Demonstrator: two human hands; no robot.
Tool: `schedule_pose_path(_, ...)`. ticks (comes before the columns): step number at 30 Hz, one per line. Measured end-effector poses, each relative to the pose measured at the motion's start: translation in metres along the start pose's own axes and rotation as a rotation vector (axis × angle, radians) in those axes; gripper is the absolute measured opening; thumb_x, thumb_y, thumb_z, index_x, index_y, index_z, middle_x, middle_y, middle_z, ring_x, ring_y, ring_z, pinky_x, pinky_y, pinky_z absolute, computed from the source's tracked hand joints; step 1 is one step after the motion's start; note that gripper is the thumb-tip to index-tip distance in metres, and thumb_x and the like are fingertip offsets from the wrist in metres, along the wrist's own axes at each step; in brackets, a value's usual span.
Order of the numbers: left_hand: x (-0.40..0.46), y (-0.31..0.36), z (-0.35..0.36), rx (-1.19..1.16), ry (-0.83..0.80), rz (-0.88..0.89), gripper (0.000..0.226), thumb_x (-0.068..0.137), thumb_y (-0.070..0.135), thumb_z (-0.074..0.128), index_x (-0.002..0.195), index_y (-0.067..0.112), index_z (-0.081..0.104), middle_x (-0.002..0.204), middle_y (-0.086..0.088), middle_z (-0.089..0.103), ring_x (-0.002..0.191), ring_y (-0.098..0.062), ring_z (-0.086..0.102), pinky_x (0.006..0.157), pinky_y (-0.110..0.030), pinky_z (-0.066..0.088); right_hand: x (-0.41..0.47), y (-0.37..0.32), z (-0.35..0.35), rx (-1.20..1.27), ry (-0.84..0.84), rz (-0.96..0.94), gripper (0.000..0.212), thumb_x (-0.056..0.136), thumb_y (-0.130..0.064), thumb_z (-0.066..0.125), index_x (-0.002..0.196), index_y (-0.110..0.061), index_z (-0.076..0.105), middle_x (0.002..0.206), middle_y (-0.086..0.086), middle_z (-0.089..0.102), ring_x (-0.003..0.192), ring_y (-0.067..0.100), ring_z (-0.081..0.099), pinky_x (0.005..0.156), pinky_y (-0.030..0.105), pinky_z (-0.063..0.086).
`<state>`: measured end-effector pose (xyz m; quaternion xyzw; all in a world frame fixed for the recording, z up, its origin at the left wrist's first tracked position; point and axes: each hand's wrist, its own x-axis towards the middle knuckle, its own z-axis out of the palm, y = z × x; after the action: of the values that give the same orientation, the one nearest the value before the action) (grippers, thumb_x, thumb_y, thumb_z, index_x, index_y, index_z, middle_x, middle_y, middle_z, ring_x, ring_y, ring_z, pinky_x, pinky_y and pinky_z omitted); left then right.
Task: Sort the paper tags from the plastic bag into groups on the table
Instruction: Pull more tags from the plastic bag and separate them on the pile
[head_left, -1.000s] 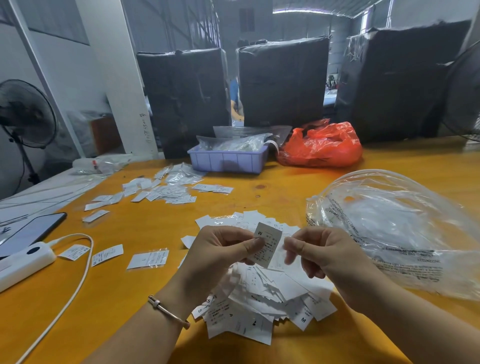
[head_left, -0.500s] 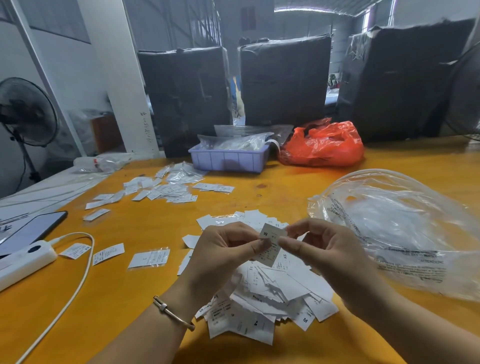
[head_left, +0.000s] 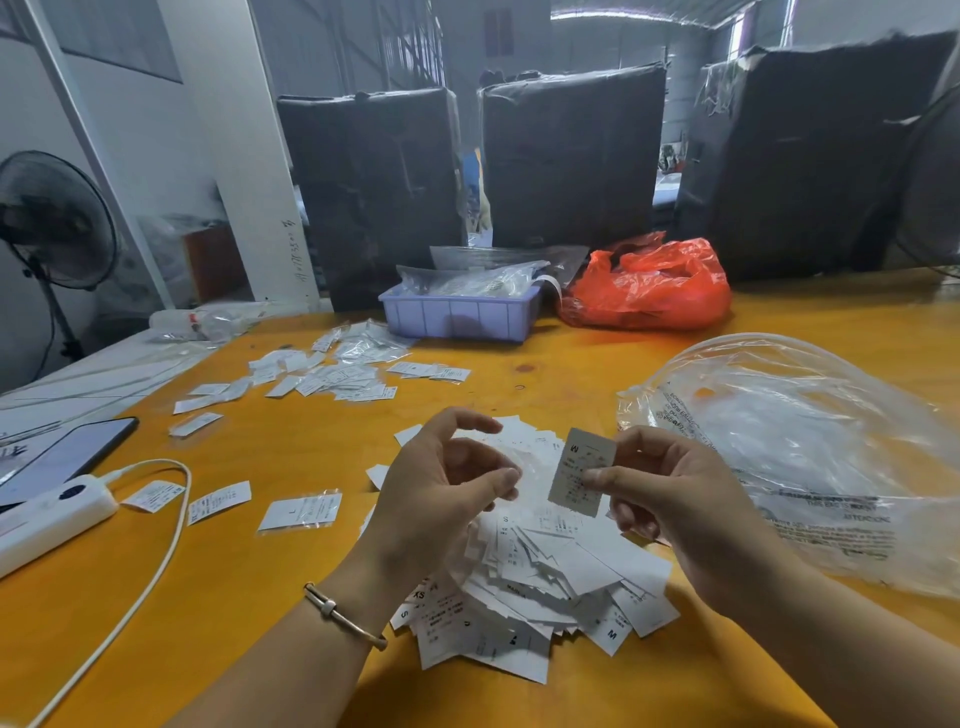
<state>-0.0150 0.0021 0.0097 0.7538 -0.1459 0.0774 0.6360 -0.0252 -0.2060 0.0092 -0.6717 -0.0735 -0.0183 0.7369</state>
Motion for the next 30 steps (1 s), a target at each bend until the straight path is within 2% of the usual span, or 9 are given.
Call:
schedule_pose_path(5,-0.002,0.001,0.001,0.093,0.029,0.063,0.039,0.080,0.006,0.080,0.110,0.023,0.062,0.079,0.001,0.073,0.071,-0.013,0.068,0.066,-0.019,0.052,-0.002,0.000,0.001,-0.054,-0.022,0.011,0.025,0.071,0.004,0.076,0.092,-0.007,0.066,0.076,0.010,0.073,0.044,0.010,0.047,0.040,0.017,0.035)
schedule_pose_path(9,-0.003,0.000,0.001,0.284,0.126,0.196,0.030,0.078,0.011,0.083,0.100,0.023,0.066,0.075,0.008,0.071,0.069,-0.008,0.066,0.063,-0.016,0.050,-0.003,0.000,0.002,-0.137,-0.045,-0.002,0.009,0.079,-0.004,0.072,0.079,-0.012,0.074,0.070,0.003,0.071,0.047,0.004,0.044,0.045,0.012,0.036)
schedule_pose_path(13,-0.003,0.002,0.001,0.611,0.187,0.501,0.016,0.076,0.005,0.084,0.085,0.011,0.072,0.074,0.008,0.069,0.066,-0.004,0.062,0.063,-0.003,0.040,-0.002,0.000,0.003,-0.131,-0.024,0.038,0.012,0.082,-0.009,0.070,0.070,-0.011,0.072,0.063,0.002,0.066,0.044,0.003,0.041,0.044,0.012,0.032)
schedule_pose_path(16,-0.003,0.004,0.002,0.776,0.159,0.649,0.010,0.077,0.002,0.082,0.078,0.009,0.075,0.075,0.002,0.068,0.063,-0.007,0.060,0.061,-0.007,0.043,-0.003,-0.002,0.002,-0.150,-0.098,0.047,0.013,0.088,-0.007,0.064,0.076,-0.010,0.066,0.072,0.006,0.072,0.051,0.011,0.053,0.045,0.016,0.037)
schedule_pose_path(18,-0.004,0.003,0.004,0.794,0.118,0.640,0.006,0.078,0.006,0.082,0.079,0.009,0.076,0.075,0.001,0.068,0.062,-0.010,0.060,0.057,-0.018,0.050,-0.004,-0.001,0.003,-0.176,-0.193,0.053,0.006,0.092,-0.008,0.059,0.087,-0.005,0.060,0.079,0.013,0.074,0.059,0.019,0.063,0.047,0.021,0.041)
schedule_pose_path(20,-0.005,0.000,0.007,0.820,0.076,0.587,0.002,0.082,0.010,0.079,0.082,0.011,0.078,0.076,0.002,0.067,0.063,-0.011,0.059,0.056,-0.023,0.049,-0.005,0.000,0.004,-0.187,-0.247,0.049,0.008,0.094,-0.009,0.058,0.091,-0.001,0.057,0.079,0.017,0.073,0.060,0.023,0.065,0.047,0.023,0.043)
schedule_pose_path(23,-0.005,-0.005,0.010,0.752,0.006,0.466,0.005,0.088,0.013,0.073,0.088,0.014,0.078,0.079,0.004,0.068,0.069,-0.007,0.059,0.059,-0.017,0.044,-0.007,0.000,0.006,-0.198,-0.265,0.036,0.013,0.091,-0.012,0.062,0.088,0.001,0.062,0.076,0.019,0.073,0.059,0.025,0.066,0.046,0.023,0.043)
schedule_pose_path(26,-0.004,-0.007,0.010,0.647,0.014,0.384,0.005,0.084,0.014,0.077,0.082,0.018,0.077,0.075,0.009,0.068,0.071,-0.007,0.061,0.061,-0.009,0.041,-0.006,0.000,0.003,-0.206,-0.241,0.034,0.019,0.086,-0.015,0.065,0.085,0.004,0.064,0.073,0.020,0.072,0.056,0.024,0.066,0.044,0.023,0.042)
schedule_pose_path(30,-0.004,-0.009,0.010,0.542,0.043,0.320,0.016,0.082,0.016,0.079,0.080,0.025,0.065,0.065,0.013,0.062,0.062,-0.003,0.058,0.055,-0.008,0.039,-0.006,-0.001,0.002,-0.220,-0.238,-0.002,0.031,0.078,-0.025,0.068,0.083,0.005,0.063,0.070,0.019,0.072,0.054,0.024,0.067,0.042,0.021,0.042)
